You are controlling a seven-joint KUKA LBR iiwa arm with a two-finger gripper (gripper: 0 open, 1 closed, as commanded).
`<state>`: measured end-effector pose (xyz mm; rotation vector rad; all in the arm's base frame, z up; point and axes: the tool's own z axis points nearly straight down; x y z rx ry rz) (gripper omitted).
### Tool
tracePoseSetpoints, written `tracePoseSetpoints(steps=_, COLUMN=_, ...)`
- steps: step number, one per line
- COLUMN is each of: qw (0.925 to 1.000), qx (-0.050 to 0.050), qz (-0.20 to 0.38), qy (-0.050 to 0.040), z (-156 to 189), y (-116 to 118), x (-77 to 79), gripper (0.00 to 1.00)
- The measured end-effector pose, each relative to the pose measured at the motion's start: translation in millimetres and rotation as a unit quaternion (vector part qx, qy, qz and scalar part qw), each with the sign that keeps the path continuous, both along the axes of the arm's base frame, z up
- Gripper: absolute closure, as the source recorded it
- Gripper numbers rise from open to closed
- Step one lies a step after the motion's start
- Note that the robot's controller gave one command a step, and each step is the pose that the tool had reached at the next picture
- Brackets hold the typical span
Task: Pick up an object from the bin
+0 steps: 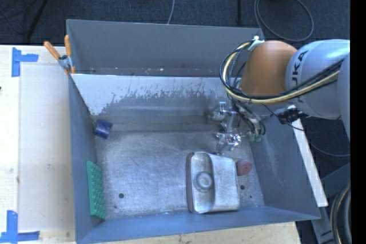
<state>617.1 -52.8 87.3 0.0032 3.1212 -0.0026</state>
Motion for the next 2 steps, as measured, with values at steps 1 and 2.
tracePoseSetpoints(steps=1, qw=0.9999, qx=0.001, qz=0.000, qy=0.0100, z=-9.3, y=-68.1, x=-43.9, gripper=0.00)
tracePoseSetpoints(steps=2, qw=0.9999, qx=0.001, qz=0.004, qy=0.0099, z=-9.7, y=-64.5, x=-42.8, gripper=1.00)
